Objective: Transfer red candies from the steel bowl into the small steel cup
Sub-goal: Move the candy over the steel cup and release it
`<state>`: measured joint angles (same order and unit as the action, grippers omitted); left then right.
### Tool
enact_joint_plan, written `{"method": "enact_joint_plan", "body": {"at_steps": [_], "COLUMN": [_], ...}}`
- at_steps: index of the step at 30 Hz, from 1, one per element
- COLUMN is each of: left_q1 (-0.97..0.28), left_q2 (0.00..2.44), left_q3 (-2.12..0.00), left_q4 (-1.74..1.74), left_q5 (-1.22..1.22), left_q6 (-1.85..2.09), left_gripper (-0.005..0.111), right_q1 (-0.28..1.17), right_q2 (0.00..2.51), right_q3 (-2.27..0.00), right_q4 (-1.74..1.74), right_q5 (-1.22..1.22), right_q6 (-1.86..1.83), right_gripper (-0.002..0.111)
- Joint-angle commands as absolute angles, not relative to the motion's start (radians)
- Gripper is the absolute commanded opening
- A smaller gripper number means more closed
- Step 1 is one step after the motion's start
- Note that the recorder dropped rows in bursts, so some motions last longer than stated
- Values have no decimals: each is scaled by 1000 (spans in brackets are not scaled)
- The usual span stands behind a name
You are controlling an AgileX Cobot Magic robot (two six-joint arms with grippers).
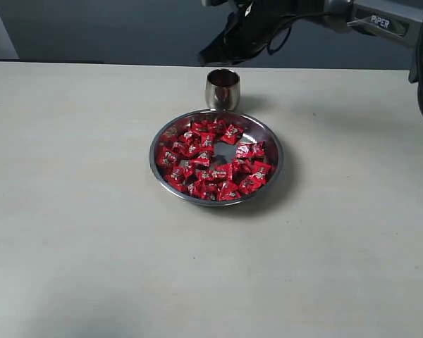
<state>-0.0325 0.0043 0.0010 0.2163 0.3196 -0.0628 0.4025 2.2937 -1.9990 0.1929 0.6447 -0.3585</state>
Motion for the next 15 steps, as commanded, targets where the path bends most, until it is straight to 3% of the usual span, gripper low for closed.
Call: {"method": "enact_joint_plan", "body": {"at_steps": [1,8,15], "left_q1": [-33,-33,-33], "left_q2": [0,0,0], "left_q3": [0,0,0], "left_q4": [219,219,219], "left_q5": [313,313,313], "left_q6": [-68,-68,-68], "left_gripper": [0,0,0], "right_q1": [385,385,381], "right_q2": [2319,2348,2348], "right_q3": [-2000,-2000,-2000], "right_q4": [183,188,192], "right_q5": [599,569,559], "right_q6": [-360,-360,-350], "right_gripper": [-1,0,27]}}
